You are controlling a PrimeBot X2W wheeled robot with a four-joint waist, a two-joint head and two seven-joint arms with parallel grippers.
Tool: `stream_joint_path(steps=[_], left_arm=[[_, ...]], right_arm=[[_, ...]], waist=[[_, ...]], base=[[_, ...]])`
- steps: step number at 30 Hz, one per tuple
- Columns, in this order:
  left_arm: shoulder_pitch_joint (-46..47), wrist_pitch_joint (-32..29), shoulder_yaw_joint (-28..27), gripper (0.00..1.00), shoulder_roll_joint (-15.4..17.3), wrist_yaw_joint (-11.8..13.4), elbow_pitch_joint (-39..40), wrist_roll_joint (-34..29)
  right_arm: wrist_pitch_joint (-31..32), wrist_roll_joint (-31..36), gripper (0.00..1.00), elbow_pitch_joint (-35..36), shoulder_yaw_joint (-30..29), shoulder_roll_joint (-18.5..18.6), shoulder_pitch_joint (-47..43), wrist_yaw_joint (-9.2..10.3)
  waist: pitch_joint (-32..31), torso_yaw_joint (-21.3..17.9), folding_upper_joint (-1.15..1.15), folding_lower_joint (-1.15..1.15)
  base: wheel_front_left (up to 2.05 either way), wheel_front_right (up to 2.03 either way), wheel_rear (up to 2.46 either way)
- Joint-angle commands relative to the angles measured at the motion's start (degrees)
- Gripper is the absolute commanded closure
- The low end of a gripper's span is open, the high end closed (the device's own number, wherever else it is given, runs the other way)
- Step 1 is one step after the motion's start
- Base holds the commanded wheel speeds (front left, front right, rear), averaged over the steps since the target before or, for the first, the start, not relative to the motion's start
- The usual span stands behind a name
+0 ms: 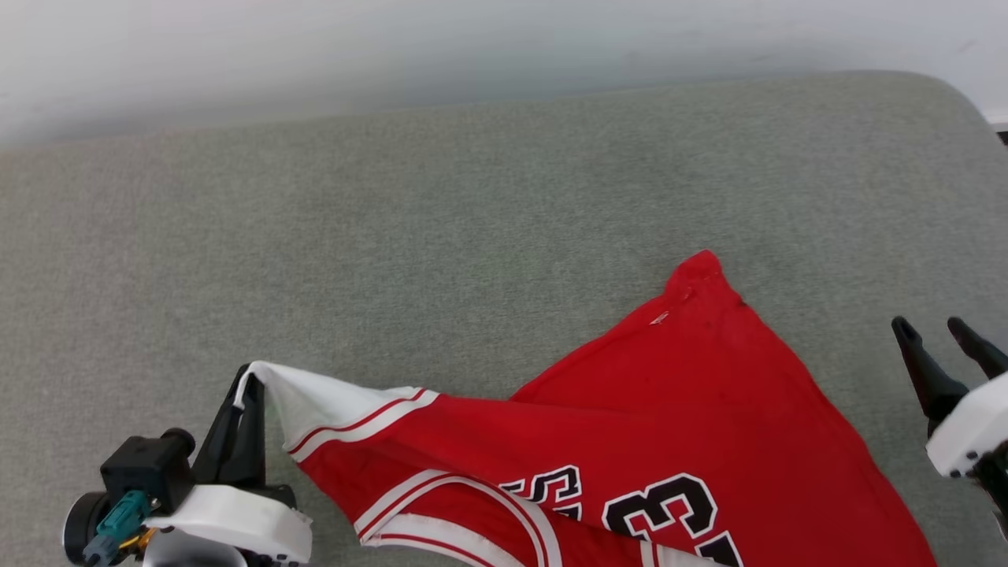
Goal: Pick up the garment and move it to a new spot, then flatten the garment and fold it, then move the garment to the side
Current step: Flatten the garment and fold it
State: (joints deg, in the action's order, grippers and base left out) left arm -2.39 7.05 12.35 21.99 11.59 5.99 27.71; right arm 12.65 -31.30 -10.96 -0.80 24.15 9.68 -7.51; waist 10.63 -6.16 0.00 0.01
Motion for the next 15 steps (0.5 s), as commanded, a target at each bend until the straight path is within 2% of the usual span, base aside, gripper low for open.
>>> stream_joint_path(steps=[1, 5, 10, 15], left_arm=[[1.16, 0.14, 0.22, 1.0, 0.06, -0.09, 0.3, -0.53], [3.62, 0.83, 1.62, 1.0, -0.79, -0.8, 0.13, -1.16], [7.13, 1.42, 3.31, 1.0, -1.78, -1.73, -0.33, -1.87], [10.91, 2.81, 4.93, 1.0, -3.52, -2.87, -1.81, -2.17]], right_arm=[[-0.9, -0.35, 0.0, -1.58, 0.39, -0.49, 2.04, 0.04], [2.46, -4.11, 0.0, -6.04, 3.6, -0.09, 7.64, 0.03], [14.8, -7.41, 0.0, -9.25, 8.95, 2.83, 14.79, 0.04], [24.85, -8.29, 0.0, -10.72, 10.65, 2.42, 21.67, 0.04]], waist=[[1.2, 0.95, 0.0, -0.01], [3.1, 2.91, 0.0, -0.01], [6.2, 5.71, 0.0, -0.01], [9.51, 8.54, 0.0, -0.01]], base=[[0.0, 0.0, 0.0], [0.0, 0.0, 0.0], [0.0, 0.0, 0.0], [0.0, 0.0, 0.0]])
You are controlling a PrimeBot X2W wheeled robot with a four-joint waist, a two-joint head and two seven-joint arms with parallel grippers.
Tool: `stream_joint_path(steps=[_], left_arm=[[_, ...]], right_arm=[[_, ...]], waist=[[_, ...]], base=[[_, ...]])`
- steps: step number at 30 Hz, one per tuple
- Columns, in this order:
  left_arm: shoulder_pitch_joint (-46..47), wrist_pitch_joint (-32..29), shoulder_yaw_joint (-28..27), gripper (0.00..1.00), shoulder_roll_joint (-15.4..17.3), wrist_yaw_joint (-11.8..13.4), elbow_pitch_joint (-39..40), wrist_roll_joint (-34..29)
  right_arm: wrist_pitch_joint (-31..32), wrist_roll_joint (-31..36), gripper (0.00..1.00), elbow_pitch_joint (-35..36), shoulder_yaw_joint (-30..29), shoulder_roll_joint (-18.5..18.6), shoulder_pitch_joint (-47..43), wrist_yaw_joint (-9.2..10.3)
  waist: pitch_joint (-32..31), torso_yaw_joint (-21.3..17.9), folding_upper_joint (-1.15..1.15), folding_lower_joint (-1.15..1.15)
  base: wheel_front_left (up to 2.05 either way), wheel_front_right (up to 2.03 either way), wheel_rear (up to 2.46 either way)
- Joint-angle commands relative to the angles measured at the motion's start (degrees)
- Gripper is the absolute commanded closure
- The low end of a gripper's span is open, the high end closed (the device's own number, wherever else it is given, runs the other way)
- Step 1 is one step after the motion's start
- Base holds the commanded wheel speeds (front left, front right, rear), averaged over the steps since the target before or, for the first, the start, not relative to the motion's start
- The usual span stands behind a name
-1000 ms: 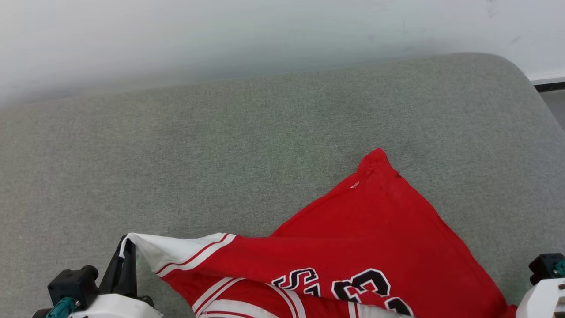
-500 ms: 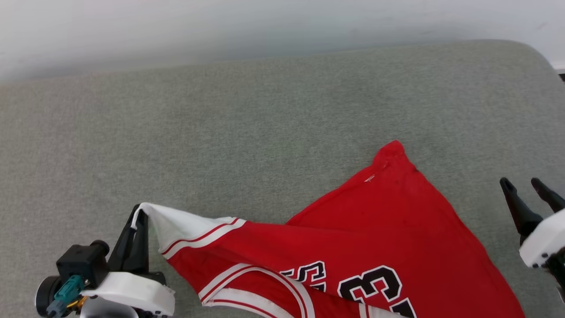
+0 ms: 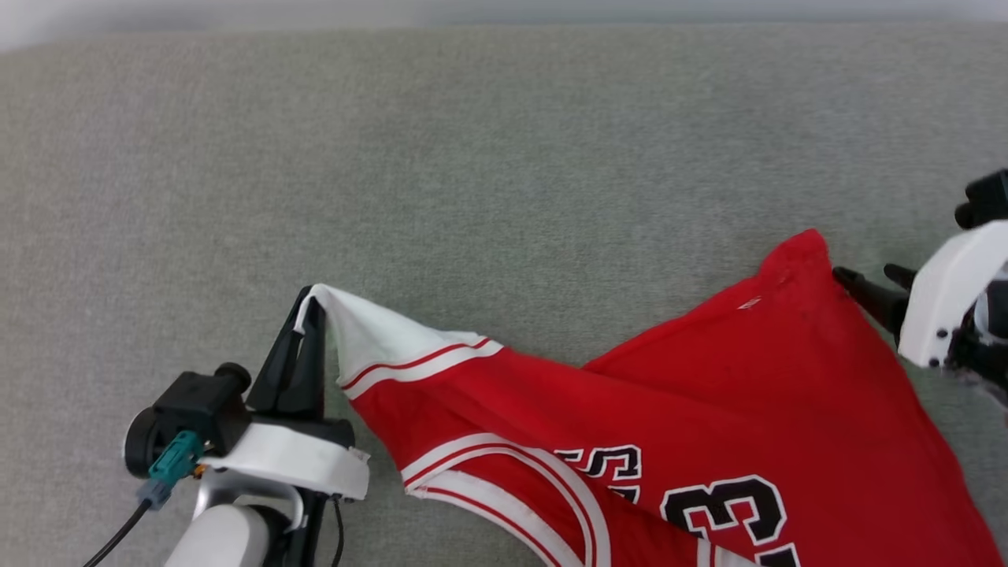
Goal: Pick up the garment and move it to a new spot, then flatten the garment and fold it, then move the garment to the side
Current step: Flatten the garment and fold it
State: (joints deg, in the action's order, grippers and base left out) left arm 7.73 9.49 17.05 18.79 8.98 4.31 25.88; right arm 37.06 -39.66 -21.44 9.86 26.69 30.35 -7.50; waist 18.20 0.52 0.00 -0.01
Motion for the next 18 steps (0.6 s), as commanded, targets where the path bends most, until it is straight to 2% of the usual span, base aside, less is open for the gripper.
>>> stream_joint_path(steps=[1, 6, 10, 11, 14, 18], left_arm=[[1.61, 0.66, 0.49, 1.0, -0.73, -0.4, -0.56, -0.44], [4.28, 2.0, 1.77, 1.0, -2.13, -1.57, -2.58, -0.36], [5.45, 2.95, 2.06, 1.0, -2.75, -2.22, -4.34, -0.11], [5.85, 3.47, 2.12, 1.0, -3.11, -2.51, -5.38, -0.11], [5.94, 3.82, 1.99, 1.0, -3.19, -2.74, -6.23, 0.1], [5.74, 3.83, 1.66, 1.0, -2.45, -2.93, -7.13, 0.5]], right_arm=[[1.74, 0.52, 0.0, -0.52, 0.39, -0.18, 2.29, 0.02], [8.04, 1.5, 0.0, -2.38, 2.15, -0.6, 6.69, 0.02], [13.9, 1.85, 0.0, -5.47, 4.68, -1.39, 6.69, 0.02], [16.41, 1.37, 1.0, -6.72, 6.19, -2.71, 5.97, 0.0], [17.06, 1.35, 1.0, -6.72, 6.78, -2.62, 6.02, -0.05], [14.86, 1.2, 1.0, -6.31, 6.42, -2.18, 8.06, -0.05]], waist=[[2.47, 2.36, 0.0, 0.01], [4.97, 4.31, 0.0, 0.01], [5.66, 5.19, 0.0, 0.01], [5.59, 5.56, 0.0, 0.01], [5.15, 5.64, 0.0, 0.01], [3.61, 5.09, 0.0, 0.01]], base=[[0.0, 0.0, 0.0], [0.0, 0.0, 0.0], [0.0, 0.0, 0.0], [0.0, 0.0, 0.0], [0.0, 0.0, 0.0], [0.0, 0.0, 0.0]])
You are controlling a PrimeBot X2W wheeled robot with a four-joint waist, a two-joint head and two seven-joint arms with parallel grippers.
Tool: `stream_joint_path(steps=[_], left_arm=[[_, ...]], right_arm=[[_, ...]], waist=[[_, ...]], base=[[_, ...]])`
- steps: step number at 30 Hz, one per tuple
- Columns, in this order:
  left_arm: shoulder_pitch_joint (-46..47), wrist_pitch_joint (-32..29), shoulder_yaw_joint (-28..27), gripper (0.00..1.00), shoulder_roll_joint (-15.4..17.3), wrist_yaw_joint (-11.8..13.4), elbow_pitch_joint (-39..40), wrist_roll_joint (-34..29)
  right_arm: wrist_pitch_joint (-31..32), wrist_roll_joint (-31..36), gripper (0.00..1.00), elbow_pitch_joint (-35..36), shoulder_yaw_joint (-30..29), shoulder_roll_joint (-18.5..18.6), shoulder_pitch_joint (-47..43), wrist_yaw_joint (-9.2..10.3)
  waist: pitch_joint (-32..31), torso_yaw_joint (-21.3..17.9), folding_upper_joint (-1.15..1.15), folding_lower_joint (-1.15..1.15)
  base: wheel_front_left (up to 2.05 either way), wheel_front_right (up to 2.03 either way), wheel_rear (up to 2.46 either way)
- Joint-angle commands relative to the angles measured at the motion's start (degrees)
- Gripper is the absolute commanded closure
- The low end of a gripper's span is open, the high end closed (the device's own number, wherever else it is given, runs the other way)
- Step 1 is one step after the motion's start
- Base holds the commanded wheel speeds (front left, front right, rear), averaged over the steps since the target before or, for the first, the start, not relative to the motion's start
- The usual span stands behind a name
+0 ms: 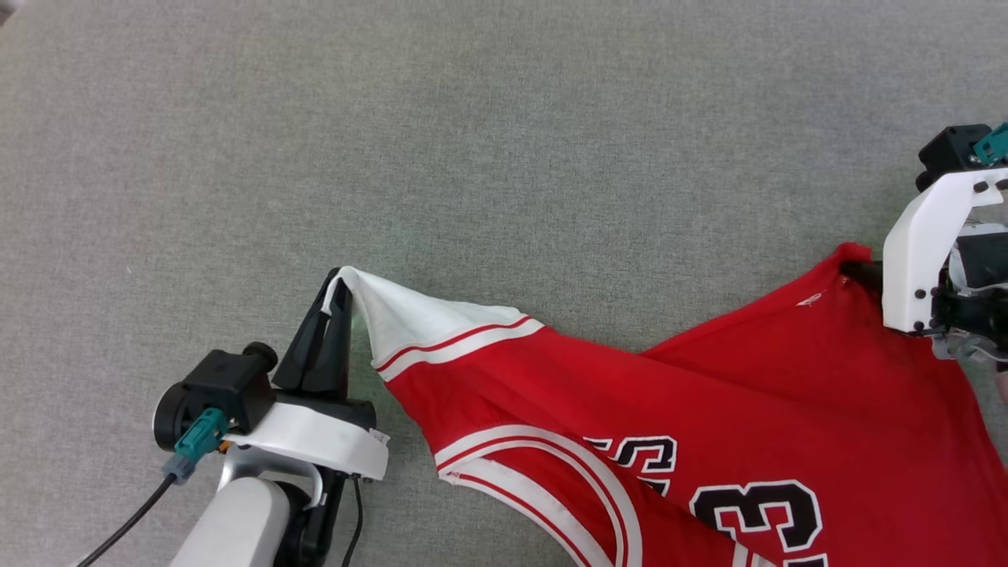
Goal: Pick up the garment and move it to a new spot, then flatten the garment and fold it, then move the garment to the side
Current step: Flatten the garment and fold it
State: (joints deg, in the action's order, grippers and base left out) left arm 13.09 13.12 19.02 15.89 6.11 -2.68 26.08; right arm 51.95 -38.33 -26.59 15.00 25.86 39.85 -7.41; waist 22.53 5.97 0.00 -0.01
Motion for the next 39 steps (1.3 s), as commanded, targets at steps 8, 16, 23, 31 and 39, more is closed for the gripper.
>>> stream_joint_path(steps=[8, 16, 23, 31, 39], left_arm=[[4.22, -3.32, -2.76, 1.0, 4.38, -1.33, -1.43, 1.86], [15.25, -7.03, -4.68, 1.0, 5.76, -3.59, -9.28, 4.48], [26.18, -8.45, -5.22, 1.0, 6.22, -5.89, -19.82, 5.28], [42.23, -9.54, -4.98, 1.0, 7.65, -6.17, -28.83, 3.17], [59.85, -8.83, -4.61, 1.0, 9.42, -6.01, -30.3, 0.02]], right_arm=[[-9.33, 2.06, 1.0, -2.57, 1.2, 0.05, 1.97, -0.07], [-18.46, 6.49, 1.0, -7.46, 0.31, -1.96, 5.32, -0.06], [-23.61, 8.88, 1.0, -10.34, -0.05, -3.6, 9.99, -0.05], [-29.65, 10.79, 1.0, -11.65, -1.02, -2.85, 19.0, -0.03], [-35.68, 12.44, 1.0, -10.16, -3.89, -1.38, 31.09, -0.02]], waist=[[-8.06, -3.09, 0.0, 0.01], [-16.41, -7.04, 0.0, 0.01], [-18.64, -9.95, 0.0, 0.01], [-14.18, -12.32, 0.0, 0.01], [-4.22, -12.94, 0.0, 0.01]], base=[[0.0, 0.0, 0.0], [0.0, 0.0, 0.0], [0.0, 0.0, 0.0], [0.0, 0.0, 0.0], [0.0, 0.0, 0.0]])
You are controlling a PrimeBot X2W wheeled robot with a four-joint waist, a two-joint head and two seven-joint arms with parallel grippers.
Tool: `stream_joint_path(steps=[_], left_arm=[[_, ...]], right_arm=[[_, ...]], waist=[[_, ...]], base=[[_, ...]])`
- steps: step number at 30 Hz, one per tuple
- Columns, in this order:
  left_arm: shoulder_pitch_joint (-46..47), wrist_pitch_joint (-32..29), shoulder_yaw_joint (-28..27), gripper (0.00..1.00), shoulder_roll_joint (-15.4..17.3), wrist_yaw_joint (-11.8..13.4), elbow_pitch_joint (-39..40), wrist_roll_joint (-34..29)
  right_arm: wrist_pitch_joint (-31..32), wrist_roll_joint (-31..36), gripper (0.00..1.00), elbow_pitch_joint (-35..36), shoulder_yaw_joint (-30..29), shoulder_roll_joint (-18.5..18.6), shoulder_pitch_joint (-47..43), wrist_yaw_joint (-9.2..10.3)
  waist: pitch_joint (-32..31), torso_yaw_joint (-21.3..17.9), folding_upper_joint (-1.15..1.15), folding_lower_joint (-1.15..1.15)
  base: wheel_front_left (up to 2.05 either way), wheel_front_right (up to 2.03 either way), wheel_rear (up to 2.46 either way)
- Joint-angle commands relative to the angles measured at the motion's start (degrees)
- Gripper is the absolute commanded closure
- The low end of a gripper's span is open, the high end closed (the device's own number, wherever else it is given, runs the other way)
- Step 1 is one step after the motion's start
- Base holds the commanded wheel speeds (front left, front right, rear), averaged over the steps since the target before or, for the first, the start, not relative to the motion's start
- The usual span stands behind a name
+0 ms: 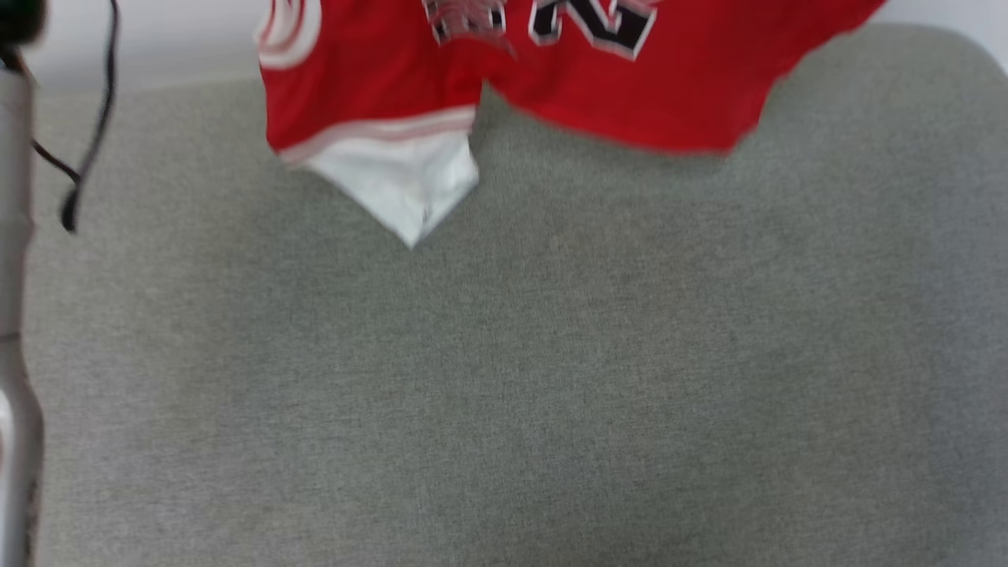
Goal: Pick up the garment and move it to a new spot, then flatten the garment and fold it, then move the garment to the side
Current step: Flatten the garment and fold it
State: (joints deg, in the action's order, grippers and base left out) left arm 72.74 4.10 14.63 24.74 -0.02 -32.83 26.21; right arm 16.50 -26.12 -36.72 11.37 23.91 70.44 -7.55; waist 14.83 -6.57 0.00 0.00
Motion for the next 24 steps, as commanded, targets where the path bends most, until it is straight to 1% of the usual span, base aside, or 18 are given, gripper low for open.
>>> stream_joint_path(steps=[1, 7, 12, 18, 24], left_arm=[[2.42, 0.28, -0.18, 1.0, 0.72, 0.26, 0.02, -0.41], [13.7, 0.55, 0.11, 1.0, 1.96, 0.52, 0.61, -2.53], [20.09, 0.46, 0.57, 1.0, 2.13, 0.21, 0.32, -3.39], [23.61, 0.68, 0.98, 1.0, 1.4, 0.08, -1.08, -3.36], [23.78, 1.4, 0.97, 1.0, 1.05, 0.01, -3.02, -2.62]], right_arm=[[-0.99, 0.58, 1.0, 0.33, -0.56, 0.8, 2.16, 0.12], [-4.57, 1.82, 1.0, 1.88, -1.95, 1.84, 10.63, 0.12], [-6.02, 2.08, 1.0, 2.56, -2.08, 2.6, 15.8, 0.12], [-7.05, 1.29, 1.0, 1.76, -0.95, 1.97, 19.75, 0.11], [-8.06, 0.24, 1.0, 0.18, 1.54, 0.68, 21.8, 0.11]], waist=[[4.8, -0.47, 0.0, 0.0], [11.91, -0.56, 0.0, 0.0], [16.81, -0.44, 0.0, 0.0], [21.96, -0.09, 0.0, 0.0], [26.17, 0.33, 0.0, 0.0]], base=[[0.0, 0.0, 0.0], [0.0, 0.0, 0.0], [0.0, 0.0, 0.0], [0.0, 0.0, 0.0], [0.0, 0.0, 0.0]])
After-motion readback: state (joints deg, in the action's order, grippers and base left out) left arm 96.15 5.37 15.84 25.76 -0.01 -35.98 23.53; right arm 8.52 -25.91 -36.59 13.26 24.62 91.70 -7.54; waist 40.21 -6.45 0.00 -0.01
